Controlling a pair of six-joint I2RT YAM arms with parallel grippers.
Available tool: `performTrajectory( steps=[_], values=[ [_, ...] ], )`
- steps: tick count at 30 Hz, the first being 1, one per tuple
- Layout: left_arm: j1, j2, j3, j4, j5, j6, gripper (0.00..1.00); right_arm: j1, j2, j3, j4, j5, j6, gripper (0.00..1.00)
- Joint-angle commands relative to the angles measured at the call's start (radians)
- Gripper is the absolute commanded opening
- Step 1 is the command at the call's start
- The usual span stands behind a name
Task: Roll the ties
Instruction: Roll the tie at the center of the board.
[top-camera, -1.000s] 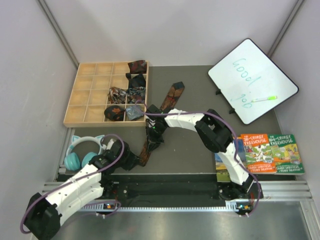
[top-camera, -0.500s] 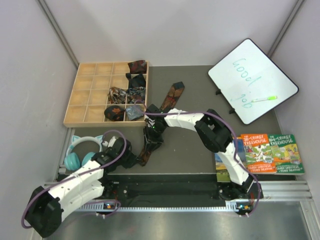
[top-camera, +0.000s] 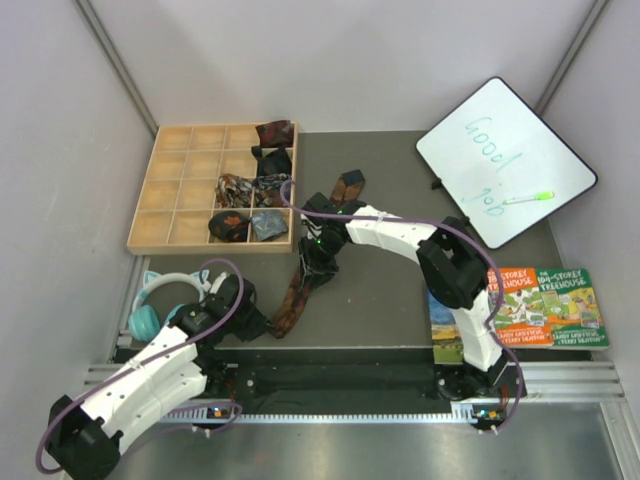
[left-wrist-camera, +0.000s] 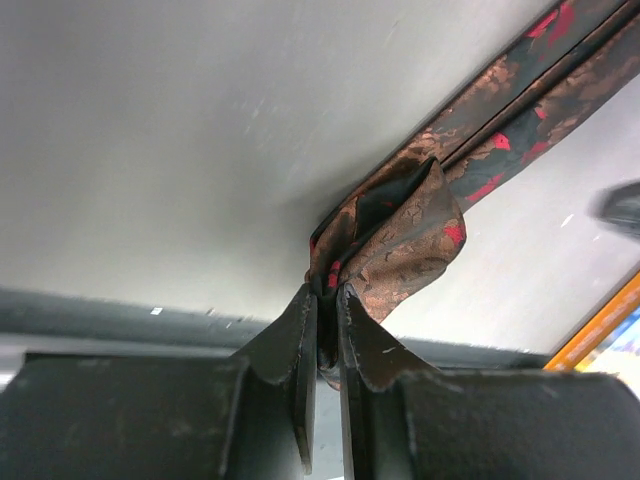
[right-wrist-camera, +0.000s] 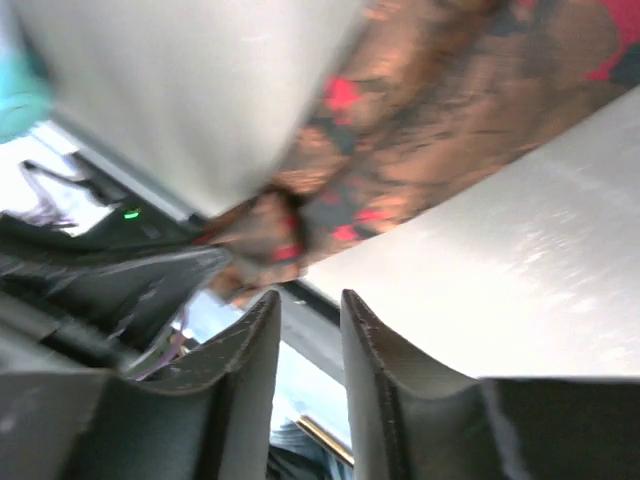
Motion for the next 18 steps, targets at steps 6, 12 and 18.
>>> performTrajectory(
  steps=[6,12,18],
  values=[
    [0.000,-0.011,0.104,-0.188,0.035,0.058,0.00,0.117,-0.111,0.008,0.158,0.025,0.081,0.16],
    [0.000,-0.023,0.141,-0.231,0.025,0.064,0.00,0.169,-0.030,0.011,0.201,0.029,0.119,0.04],
    [0.000,-0.025,0.178,-0.266,-0.015,0.074,0.00,0.187,0.008,-0.003,0.214,0.033,0.137,0.00]
  ],
)
